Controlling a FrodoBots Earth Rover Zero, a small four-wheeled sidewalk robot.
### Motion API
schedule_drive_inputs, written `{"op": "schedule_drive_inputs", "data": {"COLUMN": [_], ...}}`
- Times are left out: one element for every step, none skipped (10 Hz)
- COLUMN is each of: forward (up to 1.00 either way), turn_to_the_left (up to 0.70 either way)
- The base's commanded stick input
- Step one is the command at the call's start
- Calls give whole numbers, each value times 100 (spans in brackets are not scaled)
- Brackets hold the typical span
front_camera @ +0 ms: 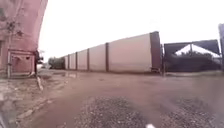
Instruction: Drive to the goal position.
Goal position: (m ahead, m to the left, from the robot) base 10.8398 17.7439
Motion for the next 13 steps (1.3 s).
{"op": "schedule_drive_inputs", "data": {"forward": [45,45,45,45,45,45,45,45,45,45,45,45,45], "turn_to_the_left": [0,0,0,-13,-23,-7,0,0,0,0,0,4,14]}}
